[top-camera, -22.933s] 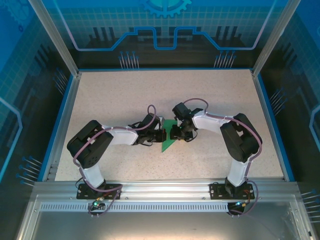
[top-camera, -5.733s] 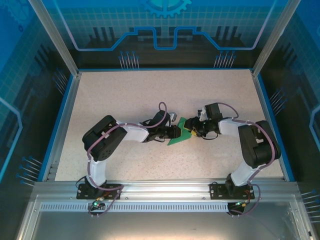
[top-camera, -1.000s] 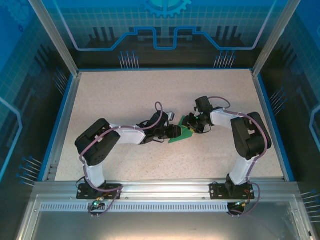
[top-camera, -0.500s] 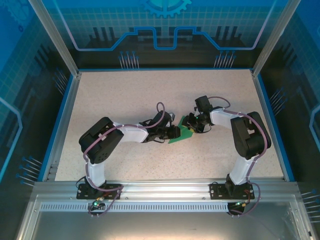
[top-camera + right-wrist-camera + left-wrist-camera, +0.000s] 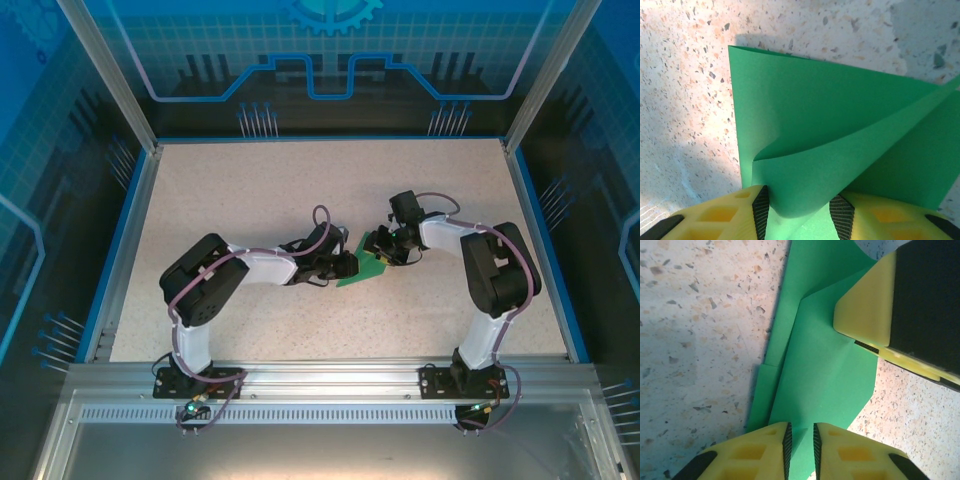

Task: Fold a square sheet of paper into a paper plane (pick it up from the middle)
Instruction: Fourth fold the wing at the center of the table.

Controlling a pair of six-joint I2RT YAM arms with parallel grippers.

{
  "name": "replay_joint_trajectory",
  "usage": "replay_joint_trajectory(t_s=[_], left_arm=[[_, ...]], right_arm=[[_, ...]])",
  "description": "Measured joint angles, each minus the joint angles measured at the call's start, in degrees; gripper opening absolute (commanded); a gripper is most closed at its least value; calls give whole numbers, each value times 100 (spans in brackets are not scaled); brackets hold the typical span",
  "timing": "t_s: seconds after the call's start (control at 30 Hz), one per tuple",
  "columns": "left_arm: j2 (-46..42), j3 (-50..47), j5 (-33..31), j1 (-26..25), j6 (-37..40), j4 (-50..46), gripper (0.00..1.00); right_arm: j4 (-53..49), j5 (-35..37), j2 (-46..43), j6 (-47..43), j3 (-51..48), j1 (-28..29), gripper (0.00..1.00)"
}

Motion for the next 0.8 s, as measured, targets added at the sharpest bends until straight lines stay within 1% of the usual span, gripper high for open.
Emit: replay_joint_trajectory(t_s=[0.43, 0.6, 0.8], left_arm=[[46, 114, -107, 0, -26, -295, 9], [46, 146, -151, -2, -44, -404, 6], [55, 146, -155, 0, -46, -444, 6]], right_arm=[[-302, 15, 153, 0, 225, 0, 44], [-424, 59, 203, -2, 321, 26, 44], [-610, 114, 289, -2, 461, 59, 46]])
